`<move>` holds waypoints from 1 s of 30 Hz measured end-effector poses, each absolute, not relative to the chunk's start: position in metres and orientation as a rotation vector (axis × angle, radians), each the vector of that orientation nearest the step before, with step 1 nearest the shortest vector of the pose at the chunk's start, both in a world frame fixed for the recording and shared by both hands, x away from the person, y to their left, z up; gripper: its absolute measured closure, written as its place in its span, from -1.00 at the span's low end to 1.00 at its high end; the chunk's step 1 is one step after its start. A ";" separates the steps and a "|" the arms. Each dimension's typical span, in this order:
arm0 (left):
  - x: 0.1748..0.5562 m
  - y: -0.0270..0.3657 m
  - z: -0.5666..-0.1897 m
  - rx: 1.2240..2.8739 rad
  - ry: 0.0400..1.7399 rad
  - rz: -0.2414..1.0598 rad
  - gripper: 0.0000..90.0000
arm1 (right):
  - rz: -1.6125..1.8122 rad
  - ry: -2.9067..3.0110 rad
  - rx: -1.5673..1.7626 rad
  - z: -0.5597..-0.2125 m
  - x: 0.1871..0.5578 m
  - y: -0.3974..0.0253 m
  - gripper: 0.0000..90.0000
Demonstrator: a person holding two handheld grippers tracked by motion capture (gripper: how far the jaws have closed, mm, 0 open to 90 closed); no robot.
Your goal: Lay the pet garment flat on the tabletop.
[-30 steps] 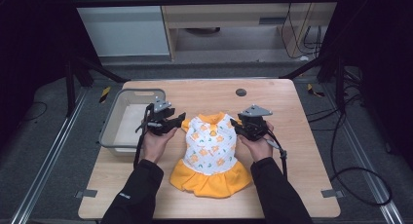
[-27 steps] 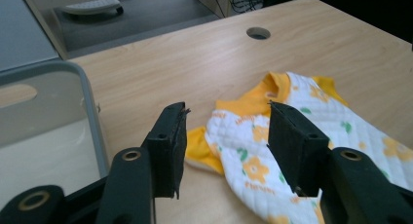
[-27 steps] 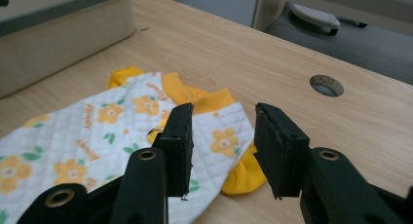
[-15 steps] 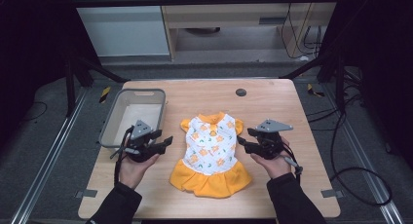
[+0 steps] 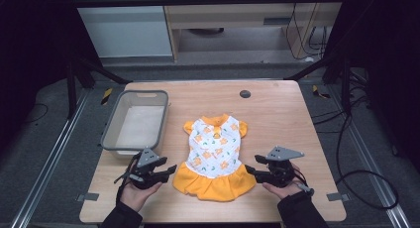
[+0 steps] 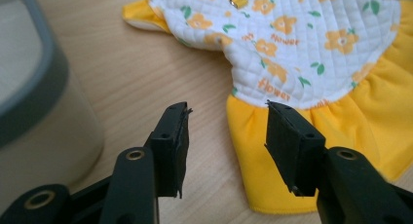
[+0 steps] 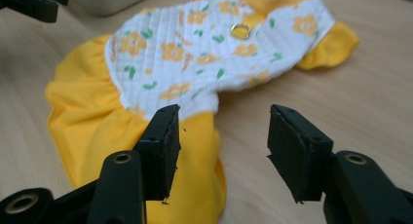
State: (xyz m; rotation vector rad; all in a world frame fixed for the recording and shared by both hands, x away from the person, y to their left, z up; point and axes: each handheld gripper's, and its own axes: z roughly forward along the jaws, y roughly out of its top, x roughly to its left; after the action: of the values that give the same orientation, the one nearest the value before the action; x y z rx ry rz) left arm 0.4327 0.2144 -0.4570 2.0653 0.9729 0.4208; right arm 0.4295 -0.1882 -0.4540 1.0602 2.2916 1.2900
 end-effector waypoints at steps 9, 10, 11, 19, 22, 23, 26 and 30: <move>0.427 0.206 -0.478 2.156 0.948 0.344 0.34 | 1.237 2.395 1.074 -0.479 0.423 -0.184 0.14; 0.427 0.205 -0.479 2.164 0.946 0.335 0.36 | 1.230 2.403 1.078 -0.480 0.423 -0.183 0.16; 0.427 0.203 -0.481 2.178 0.943 0.331 0.38 | 1.226 2.409 1.078 -0.481 0.423 -0.182 0.17; 0.431 0.196 -0.491 2.233 0.968 0.269 0.72 | 1.176 2.479 1.103 -0.489 0.423 -0.179 0.67; 0.431 0.195 -0.491 2.238 0.971 0.259 0.83 | 1.177 2.499 1.110 -0.488 0.423 -0.179 0.85; 0.431 0.194 -0.491 2.242 0.976 0.255 0.86 | 1.182 2.505 1.105 -0.487 0.423 -0.180 0.89; 0.429 0.192 -0.488 2.248 0.966 0.255 0.91 | 1.198 2.505 1.107 -0.485 0.423 -0.180 0.91; 0.421 0.196 -0.478 2.217 0.948 0.234 0.92 | 1.230 2.506 1.115 -0.477 0.419 -0.183 0.91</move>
State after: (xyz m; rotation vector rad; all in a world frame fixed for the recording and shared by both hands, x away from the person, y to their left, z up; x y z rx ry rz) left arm 0.4206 0.1964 -0.4784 2.2172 0.9476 0.2337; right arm 0.4185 -0.1825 -0.4768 1.1153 2.5063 1.2302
